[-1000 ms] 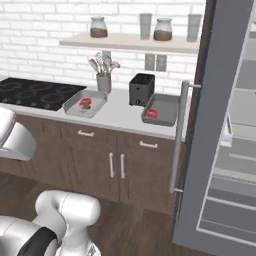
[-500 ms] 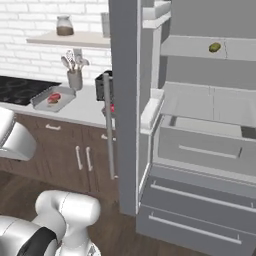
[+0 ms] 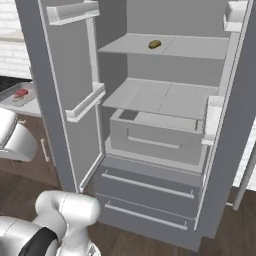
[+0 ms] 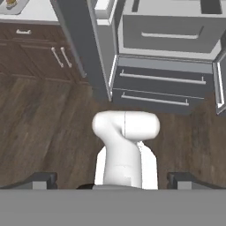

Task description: Place one potato and one steak in each tupperware on the nearby counter, to pack two identical lunches.

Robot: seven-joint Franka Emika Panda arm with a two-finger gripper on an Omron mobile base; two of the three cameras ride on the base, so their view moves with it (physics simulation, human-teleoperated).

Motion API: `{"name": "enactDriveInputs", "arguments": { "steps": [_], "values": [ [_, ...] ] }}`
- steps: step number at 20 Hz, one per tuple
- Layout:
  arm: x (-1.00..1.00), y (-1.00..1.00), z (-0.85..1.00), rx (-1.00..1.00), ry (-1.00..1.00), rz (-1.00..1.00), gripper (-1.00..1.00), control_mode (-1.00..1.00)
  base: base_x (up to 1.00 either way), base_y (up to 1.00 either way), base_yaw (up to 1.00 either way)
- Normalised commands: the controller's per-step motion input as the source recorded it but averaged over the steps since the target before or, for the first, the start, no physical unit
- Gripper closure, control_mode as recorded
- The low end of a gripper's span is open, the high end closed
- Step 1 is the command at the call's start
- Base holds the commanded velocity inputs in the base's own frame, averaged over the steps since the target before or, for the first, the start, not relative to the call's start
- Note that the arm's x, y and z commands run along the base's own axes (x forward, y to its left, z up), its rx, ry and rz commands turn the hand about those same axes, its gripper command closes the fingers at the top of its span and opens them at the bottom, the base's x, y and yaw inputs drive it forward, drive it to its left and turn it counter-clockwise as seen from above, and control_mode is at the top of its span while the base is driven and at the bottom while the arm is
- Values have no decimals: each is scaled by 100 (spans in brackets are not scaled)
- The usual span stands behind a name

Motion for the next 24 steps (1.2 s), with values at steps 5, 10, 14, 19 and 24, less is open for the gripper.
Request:
{"name": "enactDriveInputs", "arguments": {
  "steps": [5,10,14,19,24],
  "values": [
    [0,0,0,0,0,0,-100,100,60,-17,1],
    [0,0,0,0,0,0,-100,100,25,-27,1],
    [0,0,0,0,0,0,-100,100,11,-55,1],
    [0,0,0,0,0,0,-100,100,30,-36,2],
    [0,0,0,0,0,0,-100,100,71,-4,0]
  ]
}}
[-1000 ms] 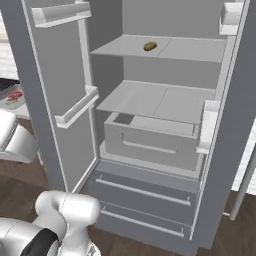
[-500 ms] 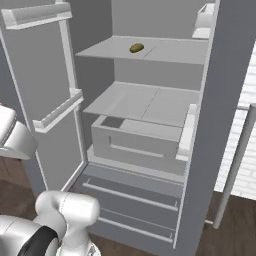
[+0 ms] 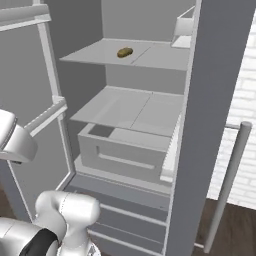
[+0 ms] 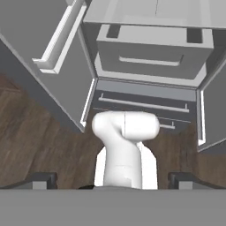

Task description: Place one potato and one steak in each tupperware on the nearby counter, to pack two identical lunches.

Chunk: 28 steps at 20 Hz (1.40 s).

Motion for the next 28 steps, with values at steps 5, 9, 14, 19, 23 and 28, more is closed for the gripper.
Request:
{"name": "enactDriveInputs", "arguments": {
  "steps": [5,9,14,19,23,28],
  "values": [
    [0,0,0,0,0,0,-100,100,29,-22,0],
    [0,0,0,0,0,0,-100,100,52,-16,0],
    [0,0,0,0,0,0,-100,100,53,-21,2],
    [27,-19,0,0,0,5,-100,-100,11,-10,3],
    [92,-70,0,0,0,3,-100,-100,0,0,0],
    [100,-55,0,0,0,4,-100,-100,0,0,0]
  ]
}}
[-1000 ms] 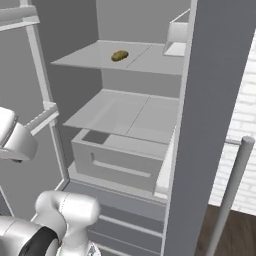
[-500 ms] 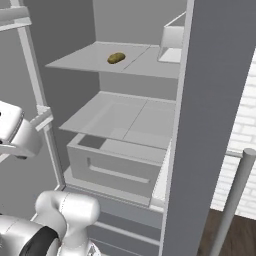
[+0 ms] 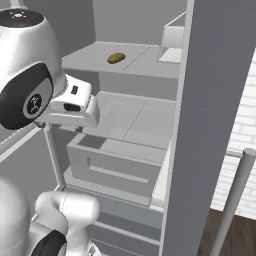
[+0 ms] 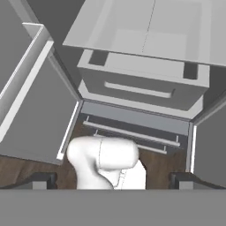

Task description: Place one potato and one steak in each tupperware on the nearby counter, to pack two identical lunches.

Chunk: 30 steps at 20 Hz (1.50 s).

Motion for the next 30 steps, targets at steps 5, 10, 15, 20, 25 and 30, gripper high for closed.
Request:
{"name": "enactDriveInputs", "arguments": {
  "steps": [5,10,15,20,25,30],
  "values": [
    [100,-7,0,0,-13,3,-100,-100,0,0,0],
    [100,29,13,0,-12,0,-100,-100,0,0,0],
    [100,60,63,-2,0,-1,-100,-100,0,0,0],
    [98,26,73,-11,2,-2,-100,-100,0,0,0],
    [90,-8,-15,-6,0,-1,-100,-100,0,0,0],
    [98,-12,-81,-4,-5,0,-100,-100,0,0,0]
  ]
}}
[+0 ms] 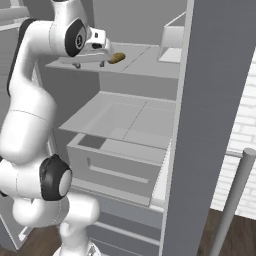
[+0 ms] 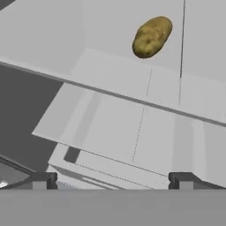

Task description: Place one potato and one steak in each tupperware on the nearby counter, to pack two identical lunches.

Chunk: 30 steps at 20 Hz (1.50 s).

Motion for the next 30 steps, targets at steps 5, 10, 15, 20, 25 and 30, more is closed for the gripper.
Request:
{"name": "enactDriveInputs", "arguments": {
  "steps": [5,10,15,20,25,30],
  "values": [
    [89,0,17,-14,-12,0,-100,-100,0,0,0],
    [87,0,14,-12,-7,0,-100,-100,0,0,0],
    [24,-9,0,7,4,-2,-100,-100,0,0,0],
    [33,-23,0,6,6,-4,-100,-100,0,0,0],
    [43,-19,-8,0,0,-12,-100,-100,0,0,0],
    [41,-1,-6,0,0,-6,-100,-100,0,0,0]
  ]
}}
